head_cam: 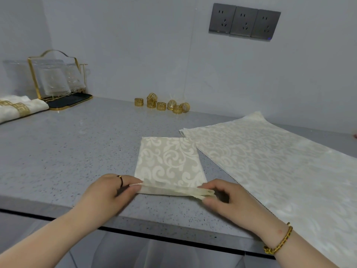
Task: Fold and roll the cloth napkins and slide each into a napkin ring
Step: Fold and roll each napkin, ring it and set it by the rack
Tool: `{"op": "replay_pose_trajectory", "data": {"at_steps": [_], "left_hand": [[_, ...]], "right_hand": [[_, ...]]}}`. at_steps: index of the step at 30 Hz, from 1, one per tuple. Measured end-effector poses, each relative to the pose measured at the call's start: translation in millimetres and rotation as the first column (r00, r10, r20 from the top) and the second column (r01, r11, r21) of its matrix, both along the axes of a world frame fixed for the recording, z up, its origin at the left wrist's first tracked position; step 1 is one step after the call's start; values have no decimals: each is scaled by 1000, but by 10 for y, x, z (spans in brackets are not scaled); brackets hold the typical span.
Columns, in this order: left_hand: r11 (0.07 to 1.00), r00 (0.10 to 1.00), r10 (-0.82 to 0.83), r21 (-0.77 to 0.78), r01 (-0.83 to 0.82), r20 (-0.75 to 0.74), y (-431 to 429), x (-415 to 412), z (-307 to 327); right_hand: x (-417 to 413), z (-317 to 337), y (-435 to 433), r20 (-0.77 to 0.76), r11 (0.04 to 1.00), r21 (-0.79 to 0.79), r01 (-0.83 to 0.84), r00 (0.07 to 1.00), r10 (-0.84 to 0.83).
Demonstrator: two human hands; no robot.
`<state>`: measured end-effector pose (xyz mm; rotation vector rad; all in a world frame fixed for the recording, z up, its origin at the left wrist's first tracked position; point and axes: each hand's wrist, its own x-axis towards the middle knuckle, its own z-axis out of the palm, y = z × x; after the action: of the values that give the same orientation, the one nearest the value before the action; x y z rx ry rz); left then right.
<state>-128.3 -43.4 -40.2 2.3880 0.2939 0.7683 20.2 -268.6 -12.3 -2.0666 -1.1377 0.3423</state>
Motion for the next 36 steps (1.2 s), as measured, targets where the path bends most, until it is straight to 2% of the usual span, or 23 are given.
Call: {"op": "replay_pose_trajectory", "data": {"at_steps": [3, 5, 8, 13, 19, 23, 27, 29, 30, 32, 33, 36], "left_hand": [[988, 998, -4, -154, -7, -67, 54, 71, 34], [983, 994, -2, -183, -17, -105, 95, 128, 66], [975, 992, 48, -212, -72, -117, 112, 191, 119], [976, 980, 101, -172, -131, -172, 175, 306, 137], [992, 960, 125, 16, -125, -252, 197, 382, 176], [976, 964, 194, 134, -172, -180, 178, 398, 112], [924, 950, 268, 321, -207, -161, 176, 422, 73], [873, 970, 237, 448, -193, -44, 183, 445, 52], [842, 981, 190, 510, -177, 28, 190, 452, 40], [806, 996, 41, 587, -76, 74, 225, 470, 14], [791, 998, -20, 612, -19, 57, 234, 475, 19], [756, 995, -99, 651, 72, 5, 252, 474, 14]], "right_hand": [[6, -21, 1, 74, 999, -31, -22, 997, 24], [48, -31, 56, 95, 1000, 18, 13, 995, -15], [149, -15, 153, 34, 996, 31, 78, 996, -79], [281, 10, 305, -66, 985, -9, 175, 982, -175], [335, -5, 458, 125, 971, -176, 160, 982, -139], [326, -57, 521, 252, 959, -152, 240, 947, -197], [335, -86, 581, 369, 946, -169, 276, 908, -198], [334, -96, 588, 405, 944, -155, 292, 890, -208], [336, -107, 586, 420, 944, -132, 303, 879, -224], [313, -117, 594, 451, 931, -117, 347, 854, -261], [303, -115, 601, 503, 930, -81, 360, 820, -274], [305, -136, 605, 771, 965, 55, 255, 603, -203]]}}
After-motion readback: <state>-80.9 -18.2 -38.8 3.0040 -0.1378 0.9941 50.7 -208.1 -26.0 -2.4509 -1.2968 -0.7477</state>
